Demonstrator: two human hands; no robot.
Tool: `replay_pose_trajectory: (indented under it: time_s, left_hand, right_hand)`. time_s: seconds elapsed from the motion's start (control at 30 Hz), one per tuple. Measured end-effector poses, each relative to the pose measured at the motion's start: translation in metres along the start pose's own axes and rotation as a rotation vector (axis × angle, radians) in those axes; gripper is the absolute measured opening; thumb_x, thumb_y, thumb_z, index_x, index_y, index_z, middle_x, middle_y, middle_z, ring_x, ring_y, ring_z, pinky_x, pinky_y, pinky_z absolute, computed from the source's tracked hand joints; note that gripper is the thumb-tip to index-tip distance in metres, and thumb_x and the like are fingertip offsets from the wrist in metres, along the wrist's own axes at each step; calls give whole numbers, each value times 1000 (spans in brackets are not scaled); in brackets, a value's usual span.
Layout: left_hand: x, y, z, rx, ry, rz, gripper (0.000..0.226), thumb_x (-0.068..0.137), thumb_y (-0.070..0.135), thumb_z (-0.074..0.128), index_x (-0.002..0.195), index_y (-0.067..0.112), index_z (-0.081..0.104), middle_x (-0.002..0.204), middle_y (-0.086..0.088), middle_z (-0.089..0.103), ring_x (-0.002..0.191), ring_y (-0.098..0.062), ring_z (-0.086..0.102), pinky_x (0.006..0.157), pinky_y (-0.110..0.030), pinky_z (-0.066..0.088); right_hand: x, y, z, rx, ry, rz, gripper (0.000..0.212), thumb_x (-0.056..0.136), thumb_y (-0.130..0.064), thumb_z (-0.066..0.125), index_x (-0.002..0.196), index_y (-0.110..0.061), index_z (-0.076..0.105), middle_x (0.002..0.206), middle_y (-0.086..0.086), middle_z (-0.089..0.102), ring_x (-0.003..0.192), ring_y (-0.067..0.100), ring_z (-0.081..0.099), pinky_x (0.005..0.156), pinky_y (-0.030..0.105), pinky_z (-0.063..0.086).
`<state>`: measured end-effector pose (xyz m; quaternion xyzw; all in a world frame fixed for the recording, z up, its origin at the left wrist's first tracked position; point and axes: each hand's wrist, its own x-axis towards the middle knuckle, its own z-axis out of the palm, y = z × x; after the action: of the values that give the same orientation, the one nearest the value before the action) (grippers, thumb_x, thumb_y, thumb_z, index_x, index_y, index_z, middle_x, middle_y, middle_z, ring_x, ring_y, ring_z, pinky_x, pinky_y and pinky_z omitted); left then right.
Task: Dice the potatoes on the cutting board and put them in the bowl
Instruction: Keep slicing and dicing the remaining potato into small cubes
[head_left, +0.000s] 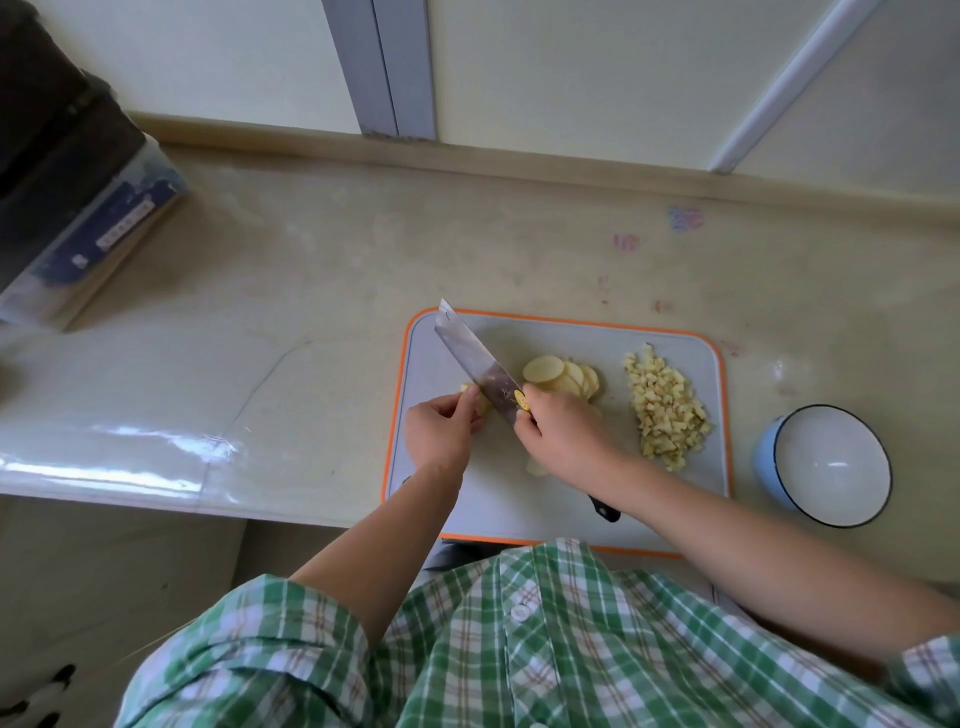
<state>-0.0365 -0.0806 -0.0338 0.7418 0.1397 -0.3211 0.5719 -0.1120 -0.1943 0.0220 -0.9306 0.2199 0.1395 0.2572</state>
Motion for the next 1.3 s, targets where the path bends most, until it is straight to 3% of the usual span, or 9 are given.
replay_pose_trajectory:
  time_s: [0.17,0.27,0.47,0.53,0.63,0.8,1.0,1.13,1.3]
  left_hand:
    - [1,0,0,6,-4,4,23,86,25,71,63,22,73,70,-1,74,73,-20,73,86,-45,56]
    - [1,-1,1,-4,5,-3,21,85,24,72,65,22,73,69,0,74,73,-20,73,85,-45,57]
    - [1,-1,3,18,7,8,18,86,20,72,68,21,73,69,1,74,71,-18,73,82,-42,58]
    - [2,0,5,38,16,12,20,85,20,72,65,24,72,67,2,73,70,-17,73,81,-42,59]
    - [5,-1,5,53,20,11,23,85,21,72,63,26,71,66,2,73,70,-18,73,82,-44,58]
    - [7,-3,4,68,-15,18,20,86,21,71,66,19,74,69,-4,74,73,-22,73,83,-48,57]
    - [8,-4,3,62,-34,18,27,87,23,69,61,18,74,68,-6,73,74,-25,73,83,-51,56]
    - [6,-5,2,84,-35,36,29,89,26,65,64,13,72,67,-5,73,73,-23,73,82,-51,56]
    - [3,-7,2,79,-25,62,35,90,29,61,62,9,69,67,-6,72,71,-20,73,84,-50,56]
  right_hand:
    - [-9,-2,-6,-27,-8,-26,18,95,-17,42,79,-12,35,59,-2,31,61,29,35,56,34,23]
    - [-12,-3,-5,-37,-12,-21,18,95,-18,41,79,-13,35,58,-1,31,57,29,34,55,34,24]
    - [-13,-4,0,-39,-4,9,18,95,-18,40,79,-13,35,59,-3,32,47,14,27,49,36,19]
    - [-9,-5,2,-11,-10,10,18,95,-17,40,79,-13,35,59,-3,33,48,14,30,45,33,18]
    - [-2,-5,7,24,-11,23,18,95,-17,41,78,-12,36,59,-2,35,56,26,38,51,32,24]
    - [10,-6,13,54,-42,26,22,95,-16,41,74,-14,34,61,0,36,63,28,41,56,33,29]
    - [19,-10,23,61,-50,57,14,97,-16,40,84,-11,38,81,18,58,67,28,42,58,33,28]
    - [14,-5,31,90,0,72,16,97,-18,42,83,-12,37,70,11,50,62,27,41,55,33,25]
    - [16,-4,28,94,-4,54,17,97,-18,42,83,-11,38,70,13,53,62,29,44,55,33,27]
